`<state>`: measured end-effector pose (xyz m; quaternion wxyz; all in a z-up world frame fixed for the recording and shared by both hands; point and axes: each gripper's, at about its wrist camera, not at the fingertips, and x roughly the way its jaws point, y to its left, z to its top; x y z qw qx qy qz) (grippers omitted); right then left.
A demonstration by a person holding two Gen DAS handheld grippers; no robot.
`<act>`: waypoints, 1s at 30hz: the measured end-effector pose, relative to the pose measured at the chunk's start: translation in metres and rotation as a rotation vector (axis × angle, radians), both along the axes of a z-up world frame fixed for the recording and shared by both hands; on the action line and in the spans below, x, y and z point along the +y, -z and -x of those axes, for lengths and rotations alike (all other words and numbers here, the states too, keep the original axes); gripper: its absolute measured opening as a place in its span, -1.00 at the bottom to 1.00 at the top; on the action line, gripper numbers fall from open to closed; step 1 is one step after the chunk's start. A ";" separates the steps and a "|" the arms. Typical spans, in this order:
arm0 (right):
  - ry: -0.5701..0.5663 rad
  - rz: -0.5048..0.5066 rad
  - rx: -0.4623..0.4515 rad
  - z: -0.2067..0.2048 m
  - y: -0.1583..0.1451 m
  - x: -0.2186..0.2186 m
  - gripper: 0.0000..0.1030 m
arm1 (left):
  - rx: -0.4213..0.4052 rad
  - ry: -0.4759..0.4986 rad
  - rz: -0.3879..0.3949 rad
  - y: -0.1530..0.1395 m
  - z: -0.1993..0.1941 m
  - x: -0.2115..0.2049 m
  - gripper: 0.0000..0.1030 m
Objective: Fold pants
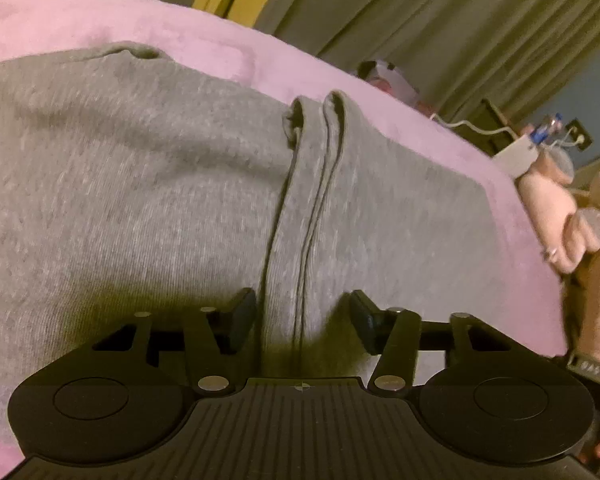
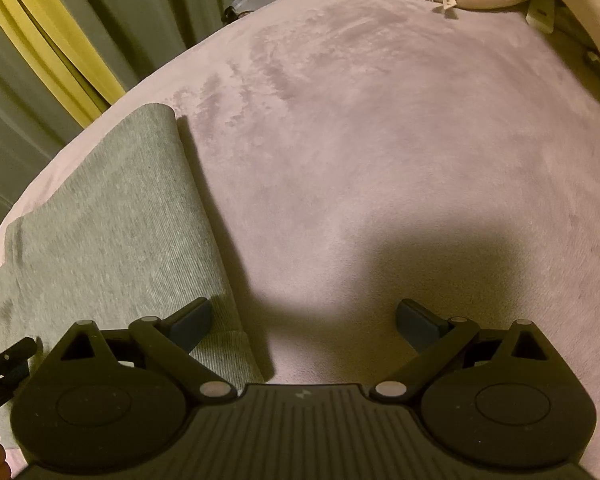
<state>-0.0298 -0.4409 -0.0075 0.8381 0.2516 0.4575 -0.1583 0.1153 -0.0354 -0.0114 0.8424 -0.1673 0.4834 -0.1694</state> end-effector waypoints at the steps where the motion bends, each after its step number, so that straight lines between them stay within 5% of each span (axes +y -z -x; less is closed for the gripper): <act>1: -0.001 0.004 0.004 -0.001 0.000 0.001 0.92 | 0.001 0.003 -0.005 0.000 0.001 -0.001 -0.18; 7: -0.005 0.010 0.008 0.000 0.000 0.000 0.92 | -0.005 0.000 -0.007 0.001 0.004 0.003 -0.56; 26: -0.011 0.019 0.025 -0.003 0.003 0.003 0.92 | -0.085 -0.054 -0.034 -0.024 0.016 0.028 -0.97; 30: -0.012 0.026 0.035 -0.005 0.003 0.005 0.92 | -0.070 -0.083 -0.172 -0.010 0.017 0.029 -0.97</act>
